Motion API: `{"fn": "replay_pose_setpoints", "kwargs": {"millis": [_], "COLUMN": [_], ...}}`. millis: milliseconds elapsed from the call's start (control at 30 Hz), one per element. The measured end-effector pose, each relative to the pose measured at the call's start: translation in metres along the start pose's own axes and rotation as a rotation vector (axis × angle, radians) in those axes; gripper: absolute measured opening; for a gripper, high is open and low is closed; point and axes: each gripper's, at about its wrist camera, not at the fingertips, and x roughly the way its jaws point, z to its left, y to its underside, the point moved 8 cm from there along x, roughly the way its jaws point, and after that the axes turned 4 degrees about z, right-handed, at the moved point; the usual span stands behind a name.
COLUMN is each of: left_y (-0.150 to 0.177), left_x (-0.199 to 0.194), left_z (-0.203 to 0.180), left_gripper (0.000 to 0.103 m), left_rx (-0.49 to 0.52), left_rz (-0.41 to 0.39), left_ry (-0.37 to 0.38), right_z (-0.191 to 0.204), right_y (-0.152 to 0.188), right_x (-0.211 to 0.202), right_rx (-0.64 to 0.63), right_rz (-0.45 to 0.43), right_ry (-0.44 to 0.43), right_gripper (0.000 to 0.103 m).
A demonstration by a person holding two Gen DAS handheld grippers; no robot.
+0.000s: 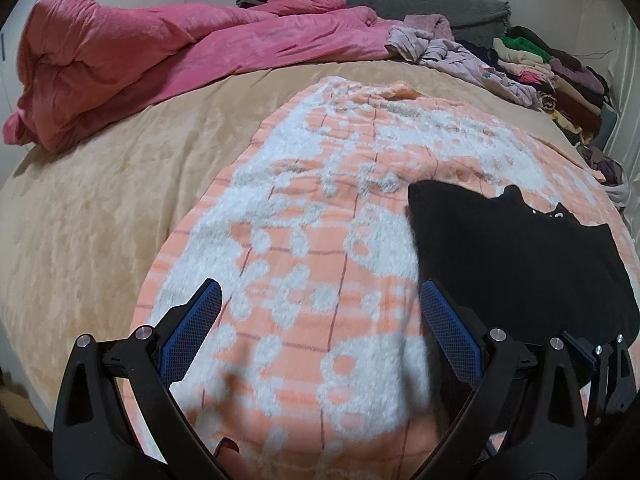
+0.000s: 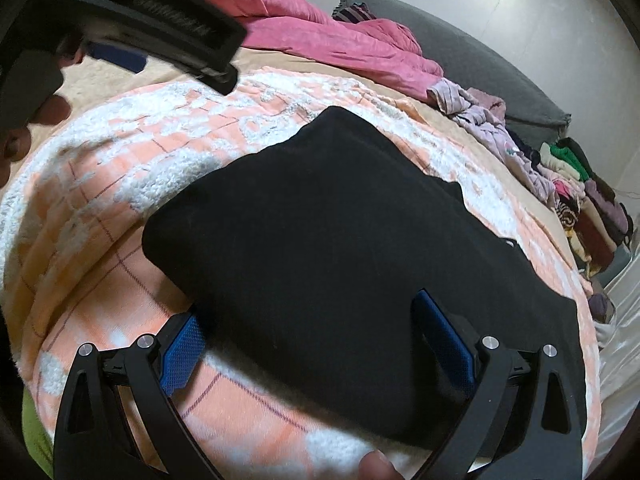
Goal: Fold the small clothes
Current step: 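Grasp one side edge of the black sweatshirt with both tools, then lift the gripped side and fold it over onto the sweatshirt with both tools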
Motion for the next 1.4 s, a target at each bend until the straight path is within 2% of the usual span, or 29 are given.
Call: {"fn": "replay_pose_setpoints", "kwargs": {"millis": [267,433,500,600,733,767,900,967,1033,1067,1167,1200,1233,1300,1400], "left_y": [-0.021,-0.023,-0.021,-0.019,-0.021,-0.021,-0.020,-0.019,-0.016,-0.013,-0.011,-0.010,-0.010,-0.012,-0.016], "left_x": [0.016,0.034,0.040,0.047,0.051,0.052,0.058,0.064,0.068,0.070,0.070,0.069,0.067,0.061,0.047], "left_z": [-0.018,-0.040,-0.048,-0.059,-0.072,-0.078,-0.095,-0.101,-0.105,-0.109,-0.117,-0.120,-0.121,-0.124,-0.131], "left_gripper": [0.093,0.093,0.093,0.093,0.093,0.093,0.093,0.087,0.061,0.057,0.054,0.047,0.035,0.023,0.017], "left_rx": [0.004,0.012,0.009,-0.004,-0.041,-0.054,-0.065,-0.074,-0.108,-0.118,-0.098,-0.096,-0.090,-0.071,-0.042], "left_rz": [0.038,0.102,0.126,0.161,0.192,0.203,0.241,0.260,0.293,0.310,0.309,0.307,0.300,0.271,0.232], "left_ry": [0.065,0.137,0.168,0.213,0.285,0.322,0.380,0.397,0.434,0.452,0.444,0.446,0.437,0.403,0.378], "right_z": [-0.007,-0.007,-0.010,-0.022,-0.036,-0.039,-0.046,-0.047,-0.045,-0.044,-0.043,-0.044,-0.044,-0.045,-0.048], "right_y": [-0.004,-0.001,0.001,0.000,0.000,0.000,-0.002,-0.002,-0.002,-0.002,-0.001,-0.001,-0.001,0.000,0.002], "right_x": [-0.002,-0.009,-0.011,-0.017,-0.024,-0.027,-0.034,-0.036,-0.037,-0.036,-0.035,-0.035,-0.036,-0.036,-0.039], "right_rx": [-0.011,-0.010,-0.007,0.050,0.130,0.144,0.185,0.195,0.187,0.183,0.187,0.190,0.192,0.187,0.193], "right_rz": [-0.048,-0.075,-0.083,-0.107,-0.126,-0.136,-0.159,-0.162,-0.162,-0.159,-0.157,-0.157,-0.158,-0.161,-0.166], "right_ry": [0.043,0.009,0.010,-0.033,-0.120,-0.133,-0.163,-0.175,-0.176,-0.176,-0.177,-0.179,-0.182,-0.188,-0.186], "right_gripper": [0.093,0.061,0.041,0.022,0.018,0.017,0.016,0.016,0.016,0.016,0.016,0.016,0.016,0.015,0.014]}}
